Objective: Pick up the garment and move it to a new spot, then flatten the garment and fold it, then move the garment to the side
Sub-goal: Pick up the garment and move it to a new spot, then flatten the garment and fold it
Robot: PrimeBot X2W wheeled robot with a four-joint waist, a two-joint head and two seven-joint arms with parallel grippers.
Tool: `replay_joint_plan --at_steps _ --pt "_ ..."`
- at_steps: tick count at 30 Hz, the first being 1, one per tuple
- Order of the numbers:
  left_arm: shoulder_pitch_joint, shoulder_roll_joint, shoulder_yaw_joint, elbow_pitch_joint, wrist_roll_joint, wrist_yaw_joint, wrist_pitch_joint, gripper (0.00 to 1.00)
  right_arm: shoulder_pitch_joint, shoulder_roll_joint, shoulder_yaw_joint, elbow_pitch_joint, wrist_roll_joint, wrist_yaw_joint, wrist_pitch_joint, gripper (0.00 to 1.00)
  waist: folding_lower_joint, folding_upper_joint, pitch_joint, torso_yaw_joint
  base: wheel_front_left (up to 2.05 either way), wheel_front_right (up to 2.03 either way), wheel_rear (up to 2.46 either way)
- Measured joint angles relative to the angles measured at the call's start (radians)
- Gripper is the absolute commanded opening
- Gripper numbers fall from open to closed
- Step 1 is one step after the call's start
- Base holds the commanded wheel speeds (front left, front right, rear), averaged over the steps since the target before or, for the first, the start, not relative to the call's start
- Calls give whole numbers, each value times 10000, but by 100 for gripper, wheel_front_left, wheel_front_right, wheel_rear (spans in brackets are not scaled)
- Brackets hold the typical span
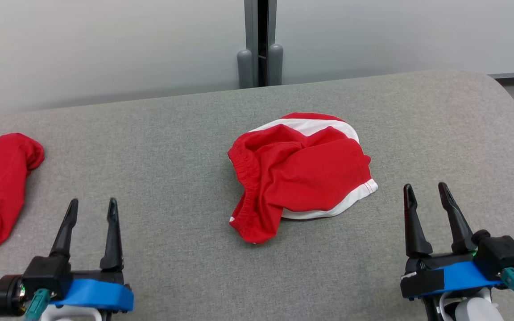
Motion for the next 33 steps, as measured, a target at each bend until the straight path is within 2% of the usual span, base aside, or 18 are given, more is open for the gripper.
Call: replay_joint_plan --at_steps 7,23,27,33 --pt "586 -278 514 -65 201 -98 0 100 332 0 -54 107 -44 0 0 100 -1 0 -183 -8 0 0 0" --pt "704 -614 851 73 619 -533 0 100 423 0 31 211 -98 0 0 100 -1 0 -252 3 0 0 0" --pt "527 -654 537 174 796 -802 0 100 415 0 36 215 -98 0 0 100 0 0 -179 -1 0 0 0" --pt "-306 -780 -679 612 976 -1175 0 100 261 0 155 209 -92 0 2 100 1 0 69 -61 0 0 0"
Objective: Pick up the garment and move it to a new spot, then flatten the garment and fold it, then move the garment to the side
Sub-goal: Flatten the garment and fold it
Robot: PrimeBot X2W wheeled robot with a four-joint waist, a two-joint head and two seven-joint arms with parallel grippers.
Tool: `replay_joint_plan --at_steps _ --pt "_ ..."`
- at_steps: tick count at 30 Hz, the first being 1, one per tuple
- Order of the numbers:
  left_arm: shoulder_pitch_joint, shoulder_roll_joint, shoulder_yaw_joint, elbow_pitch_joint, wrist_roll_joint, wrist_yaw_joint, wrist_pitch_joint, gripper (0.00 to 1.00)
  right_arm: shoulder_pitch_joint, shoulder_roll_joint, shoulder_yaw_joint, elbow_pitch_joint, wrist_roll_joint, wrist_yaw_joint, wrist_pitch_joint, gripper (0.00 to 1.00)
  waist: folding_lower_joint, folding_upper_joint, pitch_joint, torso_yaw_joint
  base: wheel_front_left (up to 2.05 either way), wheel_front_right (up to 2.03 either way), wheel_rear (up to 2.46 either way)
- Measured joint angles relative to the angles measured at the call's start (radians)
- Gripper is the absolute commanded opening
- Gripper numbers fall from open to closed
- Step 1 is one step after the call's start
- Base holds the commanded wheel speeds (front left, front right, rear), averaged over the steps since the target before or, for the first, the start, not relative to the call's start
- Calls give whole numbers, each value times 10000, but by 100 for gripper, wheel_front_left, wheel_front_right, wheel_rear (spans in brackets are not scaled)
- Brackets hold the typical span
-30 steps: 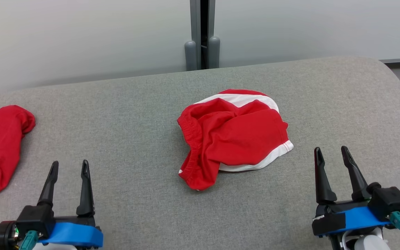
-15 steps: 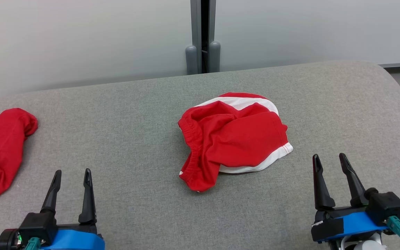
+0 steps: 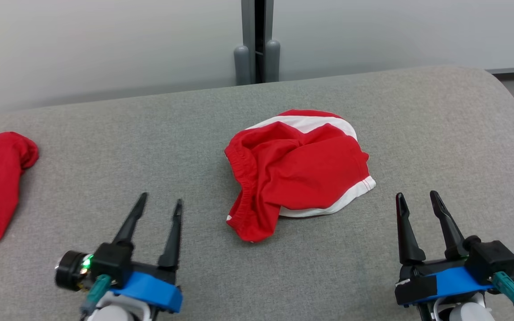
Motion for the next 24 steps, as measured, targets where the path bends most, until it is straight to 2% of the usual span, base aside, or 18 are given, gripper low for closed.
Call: replay_joint_plan --at_steps 11,21,22,23,24 --pt "-1347 -4 -1996 1735 75 -244 0 100 -411 0 115 -12 104 0 -2 100 0 0 579 -505 0 0 0" --pt "-2139 267 -2849 3432 -157 -259 0 100 -633 0 96 -54 176 0 -2 100 1 0 1119 -1047 0 0 0" --pt "-2208 272 -2922 3563 -221 -259 0 91 -647 0 88 -58 176 0 -2 100 1 0 1159 -1087 0 0 0" --pt "-2270 274 -2999 3689 -295 -259 0 26 -653 0 71 -65 176 0 -2 100 1 0 1194 -1125 0 0 0" --pt "-2308 272 -3055 3781 -362 -259 0 0 -652 0 56 -67 176 0 0 100 1 0 1221 -1152 0 0 0"
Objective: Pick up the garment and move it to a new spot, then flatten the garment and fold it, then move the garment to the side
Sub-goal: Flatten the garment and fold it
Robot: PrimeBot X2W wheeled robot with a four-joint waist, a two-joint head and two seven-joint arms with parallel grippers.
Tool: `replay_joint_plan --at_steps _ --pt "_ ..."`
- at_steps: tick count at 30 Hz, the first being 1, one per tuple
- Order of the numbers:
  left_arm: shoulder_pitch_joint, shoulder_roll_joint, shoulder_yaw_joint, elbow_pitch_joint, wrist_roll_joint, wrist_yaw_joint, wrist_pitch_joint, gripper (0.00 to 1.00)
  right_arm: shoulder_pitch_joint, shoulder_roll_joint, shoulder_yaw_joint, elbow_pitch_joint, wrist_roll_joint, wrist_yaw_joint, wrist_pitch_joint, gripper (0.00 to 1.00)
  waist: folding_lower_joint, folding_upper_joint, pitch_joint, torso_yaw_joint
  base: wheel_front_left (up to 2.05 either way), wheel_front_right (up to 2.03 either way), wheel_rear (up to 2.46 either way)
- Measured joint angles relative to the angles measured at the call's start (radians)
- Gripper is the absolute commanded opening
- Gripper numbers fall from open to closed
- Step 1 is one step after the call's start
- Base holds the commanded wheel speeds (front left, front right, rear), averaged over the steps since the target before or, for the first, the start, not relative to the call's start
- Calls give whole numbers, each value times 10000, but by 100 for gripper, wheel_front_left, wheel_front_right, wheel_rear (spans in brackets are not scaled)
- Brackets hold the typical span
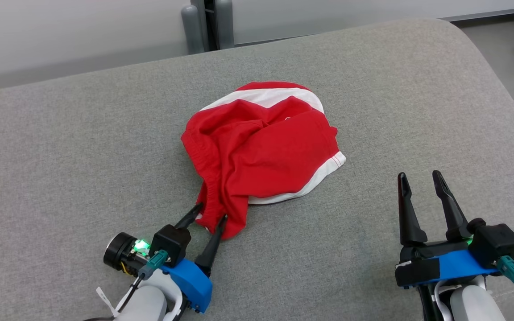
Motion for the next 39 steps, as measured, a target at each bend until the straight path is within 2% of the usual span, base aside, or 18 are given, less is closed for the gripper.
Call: replay_joint_plan --at_steps 6,14,21,27,32,39 --pt "-169 -21 -140 -13 -426 0 0 0 2 -2 -180 -10 -13 0 -2 100 0 0 12 82 0 0 0" --pt "285 6 228 -1064 -815 -2 0 0 119 -2 -242 6 8 0 -2 100 -1 0 -180 795 0 0 0" --pt "1340 337 646 -1766 -976 71 0 0 142 0 -127 69 69 0 -2 100 -1 0 -303 1588 0 0 0" --pt "2099 677 976 -2123 -1129 205 0 0 191 0 -138 132 77 0 0 100 -1 0 -364 2003 0 0 0" --pt "2215 734 1039 -2217 -1220 209 0 0 194 0 -38 217 77 0 0 100 -1 0 -391 2013 0 0 0" --pt "1945 514 1097 -2006 -1335 222 0 0 169 0 -17 324 29 0 -2 100 -1 1 -392 1646 0 0 0"
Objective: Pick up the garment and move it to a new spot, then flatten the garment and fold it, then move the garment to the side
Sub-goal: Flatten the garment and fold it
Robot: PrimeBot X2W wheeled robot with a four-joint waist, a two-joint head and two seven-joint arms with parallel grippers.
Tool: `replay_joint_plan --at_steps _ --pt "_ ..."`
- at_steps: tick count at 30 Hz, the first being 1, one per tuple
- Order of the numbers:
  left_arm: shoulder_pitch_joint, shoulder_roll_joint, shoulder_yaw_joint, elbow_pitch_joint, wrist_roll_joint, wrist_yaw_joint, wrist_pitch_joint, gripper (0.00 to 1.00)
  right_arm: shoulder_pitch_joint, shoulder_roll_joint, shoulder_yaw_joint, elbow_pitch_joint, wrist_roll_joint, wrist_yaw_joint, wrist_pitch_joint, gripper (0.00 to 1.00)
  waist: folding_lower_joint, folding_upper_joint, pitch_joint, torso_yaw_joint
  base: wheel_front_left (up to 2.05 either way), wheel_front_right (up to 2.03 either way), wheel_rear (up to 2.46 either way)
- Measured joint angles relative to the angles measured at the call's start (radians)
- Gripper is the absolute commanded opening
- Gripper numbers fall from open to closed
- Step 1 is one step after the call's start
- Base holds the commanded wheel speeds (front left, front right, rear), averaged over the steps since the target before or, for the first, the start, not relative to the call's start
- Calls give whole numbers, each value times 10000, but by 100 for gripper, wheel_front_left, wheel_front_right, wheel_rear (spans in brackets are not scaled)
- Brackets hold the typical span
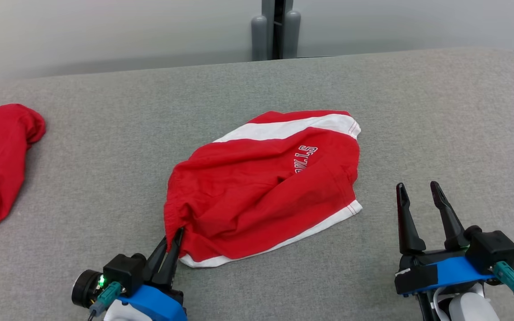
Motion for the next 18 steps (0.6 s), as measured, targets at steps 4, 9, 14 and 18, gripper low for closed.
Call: replay_joint_plan --at_steps 4,9,14,18 --pt "-148 -82 203 297 -52 2 0 0 0 -2 -46 63 -38 0 0 100 0 -1 23 -172 0 0 0" --pt "-402 -107 516 897 36 73 0 0 -6 0 -50 100 -50 0 0 100 0 -1 36 -255 0 0 0" --pt "-621 -144 690 1281 197 102 0 0 -43 0 -73 142 -79 0 0 100 0 -1 45 -229 0 0 0" --pt "-652 -232 959 1133 276 113 0 100 -47 0 -75 188 -105 0 0 100 0 -1 0 -166 0 0 0"
